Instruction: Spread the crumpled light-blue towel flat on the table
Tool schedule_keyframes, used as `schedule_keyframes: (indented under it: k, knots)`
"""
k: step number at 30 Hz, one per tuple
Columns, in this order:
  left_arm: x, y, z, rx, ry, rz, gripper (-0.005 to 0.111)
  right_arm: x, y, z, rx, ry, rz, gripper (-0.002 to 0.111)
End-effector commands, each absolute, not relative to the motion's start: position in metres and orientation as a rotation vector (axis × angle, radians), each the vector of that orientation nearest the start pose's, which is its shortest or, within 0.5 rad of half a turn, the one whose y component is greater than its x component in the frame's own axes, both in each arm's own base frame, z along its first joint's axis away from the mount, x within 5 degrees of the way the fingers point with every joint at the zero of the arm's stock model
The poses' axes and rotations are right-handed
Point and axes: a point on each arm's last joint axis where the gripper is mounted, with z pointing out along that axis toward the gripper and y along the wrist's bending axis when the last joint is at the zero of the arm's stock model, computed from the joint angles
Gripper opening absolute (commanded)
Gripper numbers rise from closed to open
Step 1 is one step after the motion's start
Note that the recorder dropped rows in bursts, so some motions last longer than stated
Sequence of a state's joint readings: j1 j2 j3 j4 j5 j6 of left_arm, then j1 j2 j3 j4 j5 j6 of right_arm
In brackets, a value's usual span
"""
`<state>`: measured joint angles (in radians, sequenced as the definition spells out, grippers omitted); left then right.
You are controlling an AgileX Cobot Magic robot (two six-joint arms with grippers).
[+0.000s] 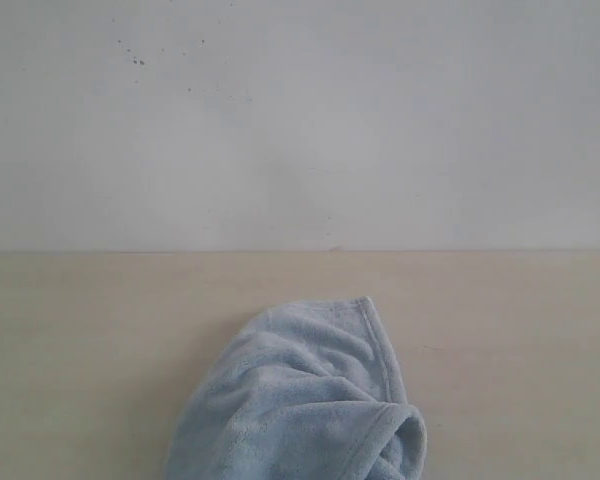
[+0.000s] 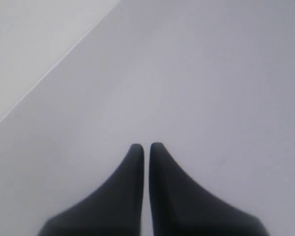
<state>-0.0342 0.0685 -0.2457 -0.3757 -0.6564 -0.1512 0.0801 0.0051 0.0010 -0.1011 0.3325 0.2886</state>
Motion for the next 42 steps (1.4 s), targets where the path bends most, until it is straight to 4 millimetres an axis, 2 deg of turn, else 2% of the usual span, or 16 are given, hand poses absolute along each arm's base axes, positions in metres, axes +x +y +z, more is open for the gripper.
schedule_keyframes:
  k: [1, 3, 5, 8, 10, 11, 13, 16, 19, 22, 26, 29, 34, 37, 42]
  knots:
    - [0.038, -0.002, 0.408, -0.030, 0.748, -0.156, 0.004, 0.054, 0.001, 0.184, 0.118, 1.803, 0.157, 0.000]
    - [0.074, -0.011, 0.431, 0.139, 0.959, -0.003, 0.004, 0.054, 0.001, 0.184, 0.118, 1.803, 0.157, 0.000]
    - [0.128, -0.006, 0.433, 0.157, 1.292, 0.115, 0.004, 0.054, 0.001, 0.184, 0.118, 1.803, 0.157, 0.000]
    - [0.196, 0.010, 0.405, -0.015, 1.779, 0.238, 0.004, 0.054, 0.001, 0.184, 0.118, 1.803, 0.157, 0.000]
    - [0.225, 0.009, 0.382, -0.096, 2.060, 0.234, 0.004, 0.054, 0.001, 0.184, 0.118, 1.803, 0.157, 0.000]
    - [0.237, 0.001, 0.368, -0.072, 2.196, 0.200, 0.004, 0.054, 0.001, 0.184, 0.118, 1.803, 0.157, 0.000]
    - [0.254, -0.023, 0.340, 0.133, 2.387, 0.068, 0.004, 0.054, 0.001, 0.184, 0.118, 1.803, 0.157, 0.000]
    - [0.261, -0.071, 0.312, 0.547, 2.487, -0.270, 0.004, 0.054, 0.001, 0.184, 0.118, 1.803, 0.157, 0.000]
    - [0.254, -0.118, 0.299, 0.884, 2.426, -0.531, 0.004, 0.054, 0.001, 0.184, 0.118, 1.803, 0.157, 0.000]
    - [0.242, -0.159, 0.290, 1.151, 2.327, -0.540, 0.004, 0.054, 0.001, 0.184, 0.115, 1.803, 0.152, 0.000]
    - [0.230, -0.199, 0.280, 1.360, 2.166, -0.420, 0.004, 0.054, 0.001, 0.186, 0.113, 1.784, 0.156, 0.000]
    - [0.230, -0.217, 0.267, 1.473, 2.080, -0.314, 0.004, 0.054, 0.001, 0.186, 0.113, 1.784, 0.156, 0.000]
    - [0.241, -0.228, 0.237, 1.477, 2.153, -0.328, 0.006, 0.054, 0.001, 0.186, 0.113, 1.784, 0.156, 0.000]
    - [0.247, -0.237, 0.216, 1.411, 2.229, -0.399, 0.018, 0.054, 0.001, 0.186, 0.113, 1.784, 0.156, 0.000]
    - [0.254, -0.245, 0.187, 1.436, 2.269, -0.415, 0.058, 0.054, 0.001, 0.186, 0.113, 1.784, 0.156, 0.000]
